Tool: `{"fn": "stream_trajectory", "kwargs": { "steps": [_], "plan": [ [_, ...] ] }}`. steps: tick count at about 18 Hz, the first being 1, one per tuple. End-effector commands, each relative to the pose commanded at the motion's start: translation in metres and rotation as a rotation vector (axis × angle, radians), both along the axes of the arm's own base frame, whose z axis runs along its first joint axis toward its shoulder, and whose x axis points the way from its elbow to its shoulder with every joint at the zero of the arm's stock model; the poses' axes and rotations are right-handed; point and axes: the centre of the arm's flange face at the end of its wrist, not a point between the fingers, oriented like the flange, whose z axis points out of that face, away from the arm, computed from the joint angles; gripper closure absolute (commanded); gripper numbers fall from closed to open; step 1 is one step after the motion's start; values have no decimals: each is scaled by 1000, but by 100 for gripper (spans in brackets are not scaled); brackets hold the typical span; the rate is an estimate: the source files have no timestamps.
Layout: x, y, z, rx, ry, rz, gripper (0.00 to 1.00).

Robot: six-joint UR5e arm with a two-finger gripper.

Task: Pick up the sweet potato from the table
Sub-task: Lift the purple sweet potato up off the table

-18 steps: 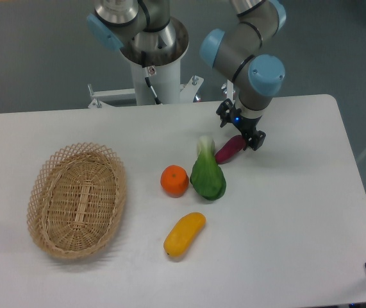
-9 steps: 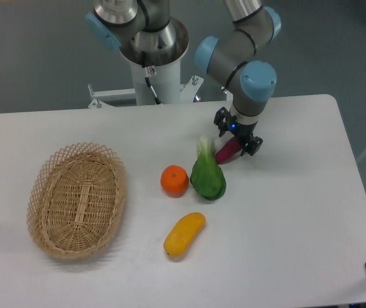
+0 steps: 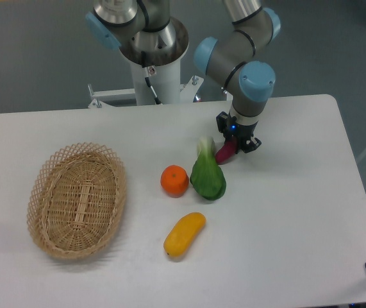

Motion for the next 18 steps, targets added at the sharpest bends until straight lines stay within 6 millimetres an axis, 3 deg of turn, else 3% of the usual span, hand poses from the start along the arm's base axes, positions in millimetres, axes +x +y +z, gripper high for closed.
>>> {"fn": "stream_trajectory", "kwargs": {
  "steps": [8,13,18],
  "plan": [
    [-56,-2,63,46,122,40,89],
    [-91,12,114,45,116,38,89],
    [-126,26,134,64,137,35,90]
  ]
}}
